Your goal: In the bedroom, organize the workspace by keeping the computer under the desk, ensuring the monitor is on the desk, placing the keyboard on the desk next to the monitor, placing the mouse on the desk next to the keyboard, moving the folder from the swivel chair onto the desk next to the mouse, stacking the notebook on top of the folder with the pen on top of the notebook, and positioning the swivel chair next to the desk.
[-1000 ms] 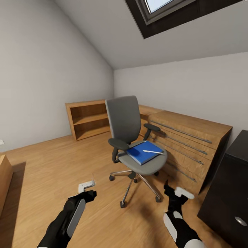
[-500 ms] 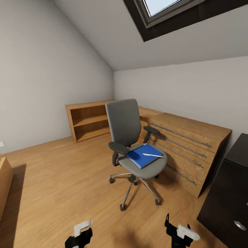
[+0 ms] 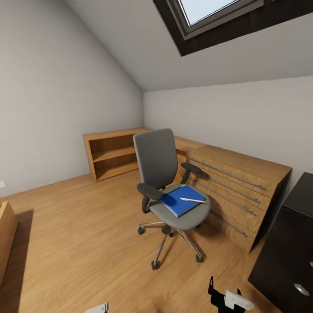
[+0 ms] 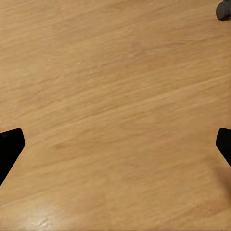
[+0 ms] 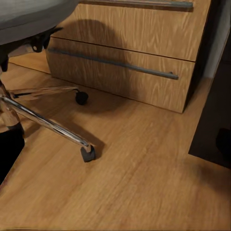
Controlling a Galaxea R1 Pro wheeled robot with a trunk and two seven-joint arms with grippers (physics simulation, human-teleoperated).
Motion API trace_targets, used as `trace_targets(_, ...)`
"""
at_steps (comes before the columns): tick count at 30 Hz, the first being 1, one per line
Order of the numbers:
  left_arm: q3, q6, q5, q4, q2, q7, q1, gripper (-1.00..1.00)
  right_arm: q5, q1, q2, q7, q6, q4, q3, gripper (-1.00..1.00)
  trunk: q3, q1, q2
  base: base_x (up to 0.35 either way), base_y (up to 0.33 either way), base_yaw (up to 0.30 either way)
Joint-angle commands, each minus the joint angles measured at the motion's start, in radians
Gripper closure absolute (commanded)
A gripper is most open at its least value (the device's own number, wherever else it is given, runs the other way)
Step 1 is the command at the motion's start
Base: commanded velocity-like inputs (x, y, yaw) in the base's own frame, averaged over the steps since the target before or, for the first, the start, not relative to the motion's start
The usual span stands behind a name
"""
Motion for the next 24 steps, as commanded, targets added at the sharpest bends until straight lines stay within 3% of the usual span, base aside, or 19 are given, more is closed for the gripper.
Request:
trace_targets(1,-0.009,-0.002,0.007,0.001,0.0,0.005,-0.001,-1.0,-0.005,-0.001,0.001,0.012,-0.006,0.002,-0.008,-1.0,0.002,-0.004,0.007,0.0,0.0,0.0)
trace_targets(6,-0.009,0.0,0.007,0.001,-0.002,0.006,-0.001,-1.0,-0.004,-0.001,0.001,0.027,-0.007,0.002,-0.009,-1.0,0.018,-0.023,0.042,0.0,0.0,-0.066)
trace_targets(16,-0.008,0.015,0.008,0.004,0.0,0.006,-0.001,-1.0,-0.003,-0.001,-0.001,0.07,-0.006,0.001,-0.01,-1.0,0.049,-0.062,0.112,-0.009,0.0,-0.241)
trace_targets(24,-0.007,0.014,0.009,0.004,0.001,0.007,-0.001,-1.0,-0.003,0.002,0.002,0.089,-0.006,0.002,-0.009,-1.0,0.074,-0.092,0.168,-0.275,0.069,-0.263)
